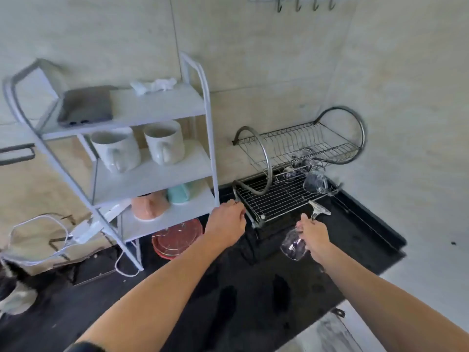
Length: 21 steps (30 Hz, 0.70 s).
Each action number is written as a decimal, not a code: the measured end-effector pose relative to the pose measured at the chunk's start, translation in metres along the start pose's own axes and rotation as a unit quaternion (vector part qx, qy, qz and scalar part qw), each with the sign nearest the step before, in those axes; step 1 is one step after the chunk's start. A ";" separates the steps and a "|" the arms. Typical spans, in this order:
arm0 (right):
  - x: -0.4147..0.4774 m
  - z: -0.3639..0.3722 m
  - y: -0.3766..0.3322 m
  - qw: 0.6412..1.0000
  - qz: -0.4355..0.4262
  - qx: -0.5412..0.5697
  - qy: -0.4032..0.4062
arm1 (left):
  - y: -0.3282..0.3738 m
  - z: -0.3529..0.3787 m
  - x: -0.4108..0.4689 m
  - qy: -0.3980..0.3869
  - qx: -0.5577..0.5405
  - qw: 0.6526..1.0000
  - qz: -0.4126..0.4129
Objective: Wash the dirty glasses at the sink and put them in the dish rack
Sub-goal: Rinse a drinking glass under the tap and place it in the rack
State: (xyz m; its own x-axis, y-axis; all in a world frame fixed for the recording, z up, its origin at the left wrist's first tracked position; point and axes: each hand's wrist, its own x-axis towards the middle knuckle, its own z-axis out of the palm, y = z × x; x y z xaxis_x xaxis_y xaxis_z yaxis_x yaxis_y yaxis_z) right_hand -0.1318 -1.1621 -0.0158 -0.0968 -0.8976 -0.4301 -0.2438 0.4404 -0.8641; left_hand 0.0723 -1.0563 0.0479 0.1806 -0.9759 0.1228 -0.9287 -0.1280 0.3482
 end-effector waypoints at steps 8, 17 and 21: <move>0.144 -0.028 -0.044 0.995 0.055 -0.018 -0.077 | 0.056 0.028 0.126 0.174 0.031 0.983 0.038; 0.260 0.001 -0.085 0.943 -0.131 -0.281 -0.121 | 0.068 0.065 0.179 0.221 0.020 0.970 -0.104; 0.297 0.017 -0.072 0.953 -0.111 -0.254 -0.125 | 0.068 0.069 0.181 0.246 0.003 0.964 -0.103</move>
State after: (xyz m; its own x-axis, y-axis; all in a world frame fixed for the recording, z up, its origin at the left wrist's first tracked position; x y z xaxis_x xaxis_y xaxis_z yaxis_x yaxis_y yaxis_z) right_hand -0.1266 -1.4598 -0.0856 0.2284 -0.9067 -0.3547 -0.6739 0.1157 -0.7297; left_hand 0.0194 -1.2542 0.0303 0.4923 -0.7274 0.4780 -0.8579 -0.3125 0.4078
